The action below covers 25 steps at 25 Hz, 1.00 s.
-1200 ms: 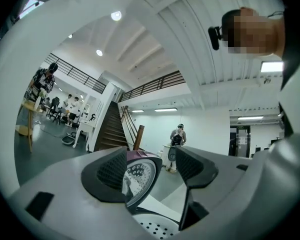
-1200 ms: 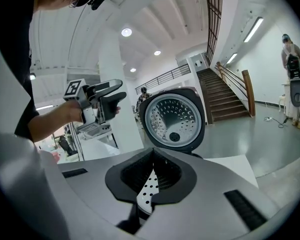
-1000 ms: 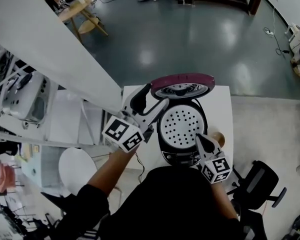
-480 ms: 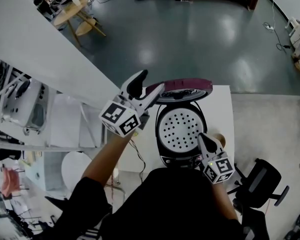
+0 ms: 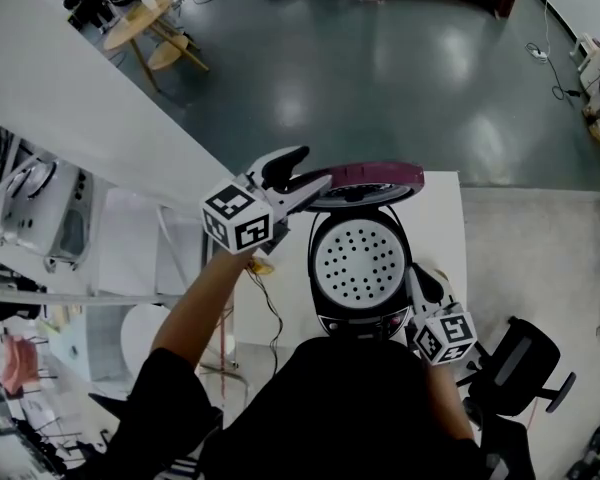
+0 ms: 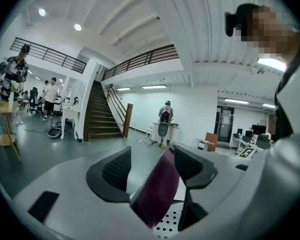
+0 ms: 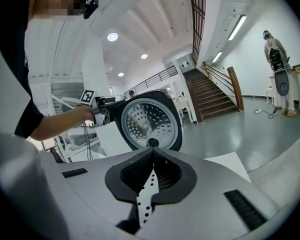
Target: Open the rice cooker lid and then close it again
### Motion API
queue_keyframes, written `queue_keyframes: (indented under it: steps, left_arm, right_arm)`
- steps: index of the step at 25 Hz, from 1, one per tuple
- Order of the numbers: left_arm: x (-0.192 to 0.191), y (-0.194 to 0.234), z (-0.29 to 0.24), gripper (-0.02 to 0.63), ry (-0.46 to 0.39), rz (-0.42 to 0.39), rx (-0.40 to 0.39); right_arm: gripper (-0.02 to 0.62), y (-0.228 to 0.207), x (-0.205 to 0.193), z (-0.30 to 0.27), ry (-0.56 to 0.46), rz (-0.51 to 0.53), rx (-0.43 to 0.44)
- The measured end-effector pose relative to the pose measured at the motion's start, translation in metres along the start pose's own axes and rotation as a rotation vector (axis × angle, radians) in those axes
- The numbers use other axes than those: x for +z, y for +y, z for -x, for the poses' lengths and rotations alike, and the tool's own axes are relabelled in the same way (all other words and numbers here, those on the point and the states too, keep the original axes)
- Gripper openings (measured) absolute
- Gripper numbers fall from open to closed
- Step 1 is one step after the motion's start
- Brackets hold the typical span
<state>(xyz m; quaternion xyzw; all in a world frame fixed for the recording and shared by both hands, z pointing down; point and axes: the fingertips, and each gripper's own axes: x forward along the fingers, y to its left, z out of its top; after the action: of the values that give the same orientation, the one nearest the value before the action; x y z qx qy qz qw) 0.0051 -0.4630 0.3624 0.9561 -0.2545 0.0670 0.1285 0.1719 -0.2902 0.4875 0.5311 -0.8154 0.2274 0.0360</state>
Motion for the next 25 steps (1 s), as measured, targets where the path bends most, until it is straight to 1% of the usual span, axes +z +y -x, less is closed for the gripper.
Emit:
queue_keyframes:
  steps: [4, 7, 14, 19, 25]
  left_arm:
    - [0.0, 0.004, 0.001, 0.222, 0.004, 0.001, -0.004]
    - [-0.002, 0.003, 0.001, 0.179, 0.019, -0.022, -0.02]
    - [-0.007, -0.008, 0.002, 0.142, 0.069, -0.082, -0.103]
    - [-0.009, -0.021, 0.006, 0.116, 0.08, -0.16, -0.157]
    - [-0.017, -0.038, 0.009, 0.104, 0.124, -0.202, -0.188]
  right_arm:
    - [0.0, -0.007, 0.001, 0.002, 0.005, -0.006, -0.017]
    - [0.0, -0.005, -0.003, 0.002, 0.008, -0.014, -0.013]
    - [0.0, 0.009, -0.008, 0.005, 0.015, -0.003, 0.011]
    - [0.0, 0.013, -0.011, 0.012, 0.015, 0.003, 0.006]
    - [0.0, 0.026, -0.021, 0.02, 0.02, 0.01, 0.02]
